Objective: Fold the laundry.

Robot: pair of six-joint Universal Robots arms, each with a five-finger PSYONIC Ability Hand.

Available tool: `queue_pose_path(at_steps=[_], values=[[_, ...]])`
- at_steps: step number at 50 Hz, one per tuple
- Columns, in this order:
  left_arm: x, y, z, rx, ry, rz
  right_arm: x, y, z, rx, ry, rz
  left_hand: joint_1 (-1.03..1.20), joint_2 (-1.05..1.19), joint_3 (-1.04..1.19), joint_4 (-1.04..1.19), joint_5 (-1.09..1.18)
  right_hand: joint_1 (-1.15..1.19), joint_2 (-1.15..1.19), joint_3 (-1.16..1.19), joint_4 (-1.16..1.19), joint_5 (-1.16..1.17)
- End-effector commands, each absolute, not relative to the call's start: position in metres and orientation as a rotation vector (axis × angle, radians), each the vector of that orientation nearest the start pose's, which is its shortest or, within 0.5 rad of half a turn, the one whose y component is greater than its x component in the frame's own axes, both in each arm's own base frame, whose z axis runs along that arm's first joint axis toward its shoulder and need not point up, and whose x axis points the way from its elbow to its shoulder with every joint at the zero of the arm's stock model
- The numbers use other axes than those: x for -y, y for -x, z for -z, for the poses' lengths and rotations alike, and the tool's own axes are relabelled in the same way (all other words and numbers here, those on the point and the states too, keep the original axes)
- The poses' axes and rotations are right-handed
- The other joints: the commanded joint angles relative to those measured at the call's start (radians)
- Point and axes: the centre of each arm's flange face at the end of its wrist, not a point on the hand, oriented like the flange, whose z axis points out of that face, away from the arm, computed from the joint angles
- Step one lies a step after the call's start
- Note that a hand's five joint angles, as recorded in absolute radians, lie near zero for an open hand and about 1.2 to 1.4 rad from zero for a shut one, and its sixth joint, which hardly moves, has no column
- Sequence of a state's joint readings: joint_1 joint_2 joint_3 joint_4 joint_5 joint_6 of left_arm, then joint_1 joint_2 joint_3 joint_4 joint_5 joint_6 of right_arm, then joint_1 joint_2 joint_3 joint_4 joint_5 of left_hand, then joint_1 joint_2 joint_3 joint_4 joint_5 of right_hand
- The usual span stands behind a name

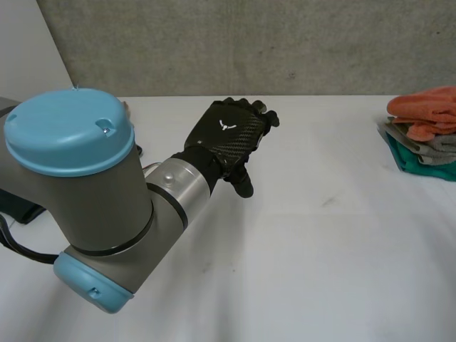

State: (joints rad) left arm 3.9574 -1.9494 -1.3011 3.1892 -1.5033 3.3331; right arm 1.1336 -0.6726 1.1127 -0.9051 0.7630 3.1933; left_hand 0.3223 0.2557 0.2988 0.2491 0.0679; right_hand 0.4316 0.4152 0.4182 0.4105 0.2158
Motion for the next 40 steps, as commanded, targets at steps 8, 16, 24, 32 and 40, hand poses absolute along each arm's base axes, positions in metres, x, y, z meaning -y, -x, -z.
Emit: queue_pose_path(at_steps=[8,16,24,32,40], values=[[0.176,0.367,-0.282,-2.296,-1.297,2.461,0.467,0.1,-0.213,-2.119,0.426,2.503,-0.074,-0.007,-0.05,0.0,0.006,-0.257,-0.241,-0.244,-0.236,-0.216],[0.164,0.367,-0.304,-2.2,-1.287,2.602,0.443,0.16,-0.271,-2.543,0.116,2.825,-0.141,-0.074,-0.118,-0.068,-0.061,-0.257,-0.241,-0.244,-0.236,-0.216],[0.157,0.36,-0.344,-2.003,-1.239,2.827,0.447,0.072,-0.325,-2.274,0.279,3.03,-0.148,-0.081,-0.124,-0.075,-0.068,-0.257,-0.241,-0.244,-0.236,-0.216],[0.204,0.327,-0.351,-1.968,-1.017,2.775,0.395,-0.072,-0.339,-1.804,0.658,2.788,-0.148,-0.081,-0.124,-0.075,-0.068,-0.257,-0.241,-0.244,-0.236,-0.216],[0.315,0.226,-0.324,-1.973,-0.611,2.487,0.32,-0.186,-0.272,-1.637,1.008,2.354,-0.148,-0.081,-0.124,-0.075,-0.068,-0.257,-0.241,-0.244,-0.236,-0.216]])
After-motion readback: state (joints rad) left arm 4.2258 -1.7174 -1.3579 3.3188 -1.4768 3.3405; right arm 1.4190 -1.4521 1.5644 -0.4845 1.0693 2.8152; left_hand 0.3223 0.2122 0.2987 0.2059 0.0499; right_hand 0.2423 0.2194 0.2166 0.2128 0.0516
